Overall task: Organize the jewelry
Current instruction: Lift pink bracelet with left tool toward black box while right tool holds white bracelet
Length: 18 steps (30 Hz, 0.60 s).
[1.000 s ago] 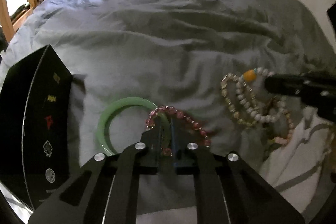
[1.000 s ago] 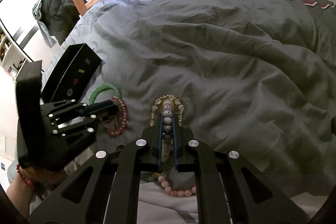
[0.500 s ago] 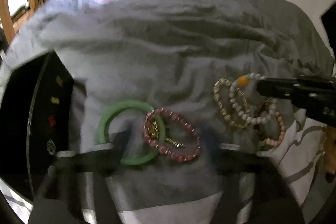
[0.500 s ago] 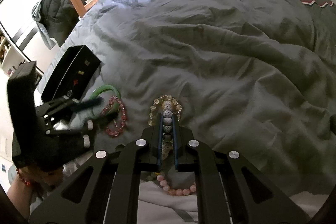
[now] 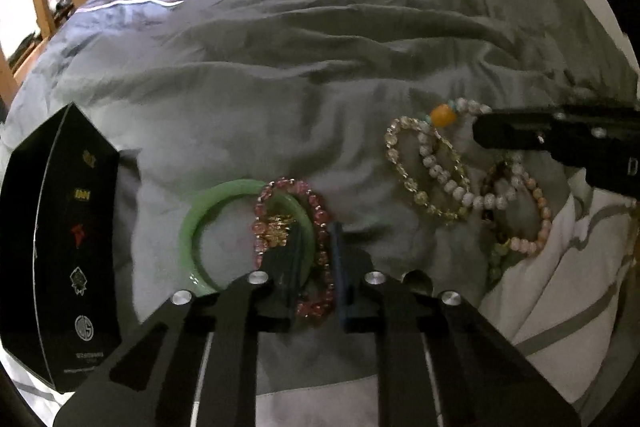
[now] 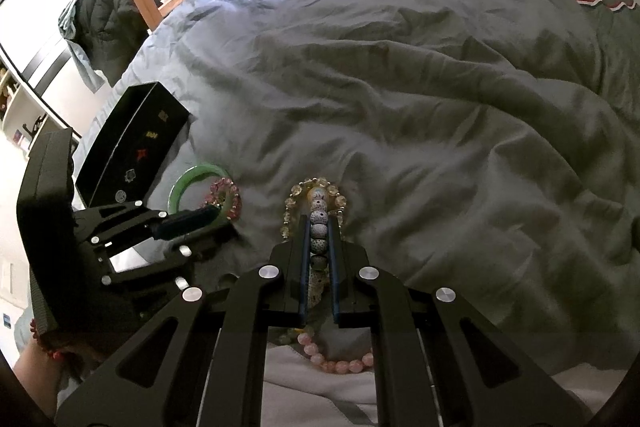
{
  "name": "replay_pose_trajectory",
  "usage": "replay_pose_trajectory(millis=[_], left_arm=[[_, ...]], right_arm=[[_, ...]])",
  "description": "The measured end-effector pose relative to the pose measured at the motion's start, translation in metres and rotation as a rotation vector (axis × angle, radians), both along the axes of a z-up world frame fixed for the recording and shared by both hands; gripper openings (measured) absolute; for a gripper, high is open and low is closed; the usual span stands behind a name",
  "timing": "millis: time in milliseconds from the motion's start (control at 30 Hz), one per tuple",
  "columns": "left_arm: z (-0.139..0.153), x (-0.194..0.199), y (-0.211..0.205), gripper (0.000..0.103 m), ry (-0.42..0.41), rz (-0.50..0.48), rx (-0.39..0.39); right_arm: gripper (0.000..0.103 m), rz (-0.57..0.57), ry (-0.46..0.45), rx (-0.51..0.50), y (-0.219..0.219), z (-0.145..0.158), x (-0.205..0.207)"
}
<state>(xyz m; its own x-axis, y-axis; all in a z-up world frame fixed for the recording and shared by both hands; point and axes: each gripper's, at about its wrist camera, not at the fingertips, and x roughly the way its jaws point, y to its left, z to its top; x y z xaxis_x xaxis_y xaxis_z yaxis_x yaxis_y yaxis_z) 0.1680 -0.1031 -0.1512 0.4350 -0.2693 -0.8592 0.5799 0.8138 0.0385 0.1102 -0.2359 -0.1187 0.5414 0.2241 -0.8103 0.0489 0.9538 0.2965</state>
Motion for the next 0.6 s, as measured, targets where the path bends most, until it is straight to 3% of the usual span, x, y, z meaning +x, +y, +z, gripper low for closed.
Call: replay_pose_trajectory(millis=[100, 600], left_arm=[[0.007, -0.001, 0.003, 0.007, -0.011, 0.003, -0.027], [0.037, 0.001, 0.02, 0.007, -0.027, 0.018, -0.132]], right_arm=[[0.009, -0.003, -0.001, 0.001, -0.001, 0.0, 0.0], [0.009, -0.007, -0.003, 0.002, -0.002, 0.001, 0.0]])
